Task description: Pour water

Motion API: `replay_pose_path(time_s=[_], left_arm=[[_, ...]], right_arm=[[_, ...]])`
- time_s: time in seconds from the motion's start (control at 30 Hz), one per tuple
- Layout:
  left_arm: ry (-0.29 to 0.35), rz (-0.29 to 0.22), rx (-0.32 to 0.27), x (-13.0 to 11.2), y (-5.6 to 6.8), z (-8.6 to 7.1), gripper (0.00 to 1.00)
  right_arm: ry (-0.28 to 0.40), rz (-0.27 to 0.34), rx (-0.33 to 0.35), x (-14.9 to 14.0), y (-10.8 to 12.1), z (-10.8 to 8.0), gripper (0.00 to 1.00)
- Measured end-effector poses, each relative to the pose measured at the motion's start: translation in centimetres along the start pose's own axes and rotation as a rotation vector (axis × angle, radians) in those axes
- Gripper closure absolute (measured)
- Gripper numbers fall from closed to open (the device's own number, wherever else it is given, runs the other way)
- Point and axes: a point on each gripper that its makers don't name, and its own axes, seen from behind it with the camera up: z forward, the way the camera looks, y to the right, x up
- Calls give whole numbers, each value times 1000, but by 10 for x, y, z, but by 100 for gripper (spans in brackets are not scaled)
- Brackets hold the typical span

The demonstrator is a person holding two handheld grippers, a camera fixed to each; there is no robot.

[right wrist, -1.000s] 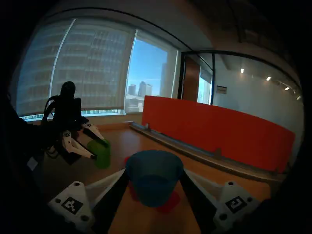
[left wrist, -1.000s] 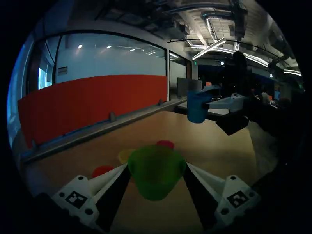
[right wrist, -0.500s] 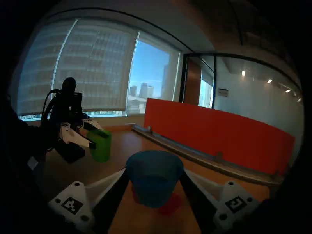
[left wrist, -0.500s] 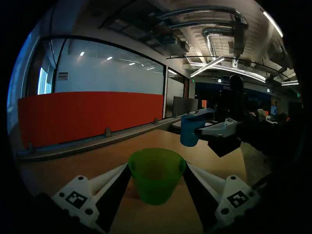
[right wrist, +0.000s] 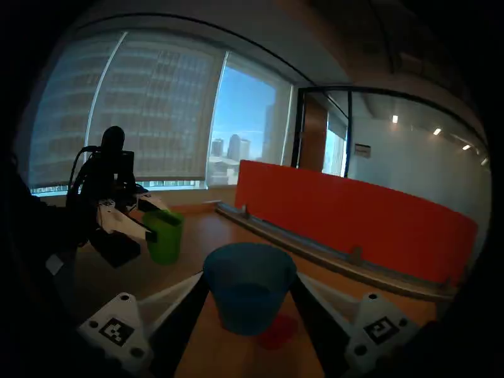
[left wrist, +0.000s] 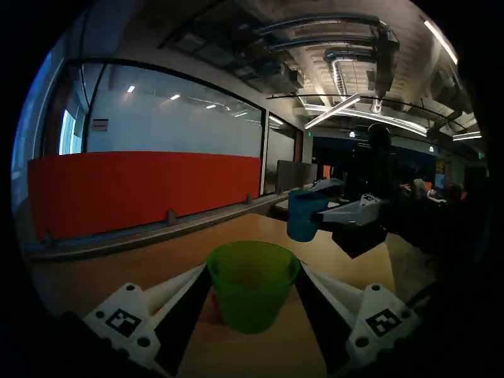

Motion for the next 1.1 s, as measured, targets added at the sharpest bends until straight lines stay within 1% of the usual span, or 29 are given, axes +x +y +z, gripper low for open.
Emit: replay_pose_path(time_s=[0.2, 0.33, 0.7, 0.9, 1.1], left_arm=[[4, -7, -17, -1, 6, 1, 12], [-3, -3, -25, -3, 10, 2, 12], [-6, -2, -54, -8, 27, 9, 12], [-3, 24, -65, -7, 35, 13, 12], [-1, 32, -81, -6, 44, 17, 12]], right_arm=[[9, -18, 10, 12, -2, 3, 10], [6, -58, 14, 19, -3, 7, 10], [3, -199, 21, 43, -8, 16, 10], [6, -304, 14, 55, -10, 20, 10], [18, -396, 11, 68, -16, 24, 10]])
